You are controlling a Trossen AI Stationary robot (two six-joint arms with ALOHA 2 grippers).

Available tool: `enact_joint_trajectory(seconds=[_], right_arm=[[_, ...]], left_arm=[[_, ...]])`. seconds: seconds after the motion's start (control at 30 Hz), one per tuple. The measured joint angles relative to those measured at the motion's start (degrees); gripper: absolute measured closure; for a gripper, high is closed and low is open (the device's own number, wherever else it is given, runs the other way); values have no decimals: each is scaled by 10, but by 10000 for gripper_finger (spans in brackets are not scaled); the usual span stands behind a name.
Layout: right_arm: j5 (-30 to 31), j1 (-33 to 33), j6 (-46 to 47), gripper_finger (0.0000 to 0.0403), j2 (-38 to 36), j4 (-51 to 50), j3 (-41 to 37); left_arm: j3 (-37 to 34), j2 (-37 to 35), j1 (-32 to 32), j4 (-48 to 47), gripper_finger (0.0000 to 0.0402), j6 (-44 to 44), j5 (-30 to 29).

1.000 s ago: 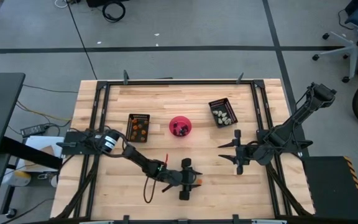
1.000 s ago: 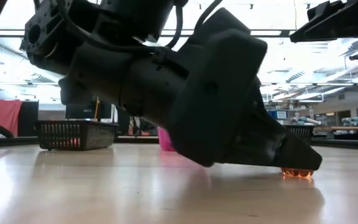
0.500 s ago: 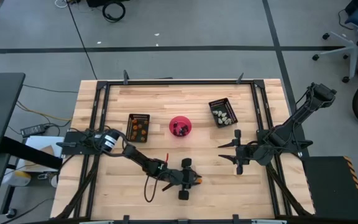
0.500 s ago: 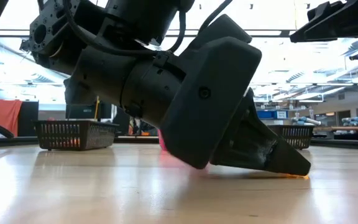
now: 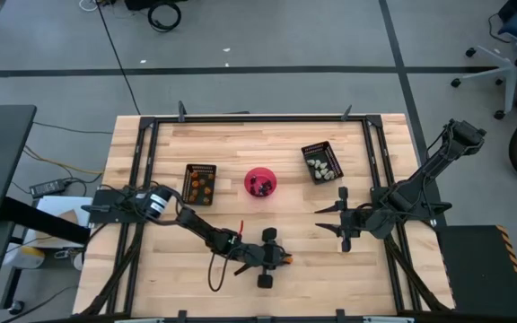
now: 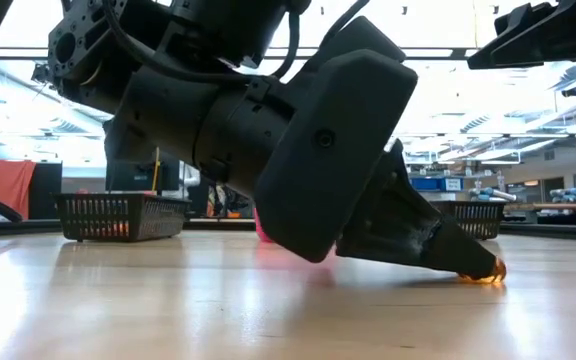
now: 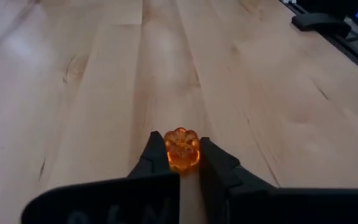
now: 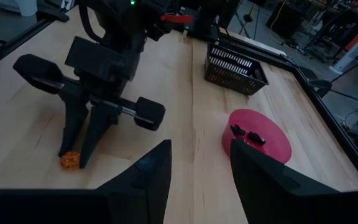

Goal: Sort Halloween decoration
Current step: Put the orange pumpkin toy into the left black bin

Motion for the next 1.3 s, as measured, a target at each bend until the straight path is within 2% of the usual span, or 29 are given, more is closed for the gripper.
enact_joint_trajectory(seconds=[0.47, 0.57, 0.77, 0.9, 1.17, 1.3], right_arm=[[0, 0, 4, 236, 0, 0, 0], [0, 0, 4, 236, 0, 0, 0], [-1, 0, 4, 236, 0, 0, 0], [-1, 0, 4, 236, 0, 0, 0], [-1, 0, 4, 236, 0, 0, 0], [-1, 0, 4, 236, 0, 0, 0]], left_arm=[[-1, -21, 0, -40, 382, 13, -15], [-1, -21, -1, -39, 360, 21, -15], [-1, -21, 0, -36, 286, 20, -15], [-1, -21, 2, -20, 253, 18, -15], [-1, -21, 13, 10, 244, 23, -15], [-1, 0, 14, 90, 244, 30, -14]])
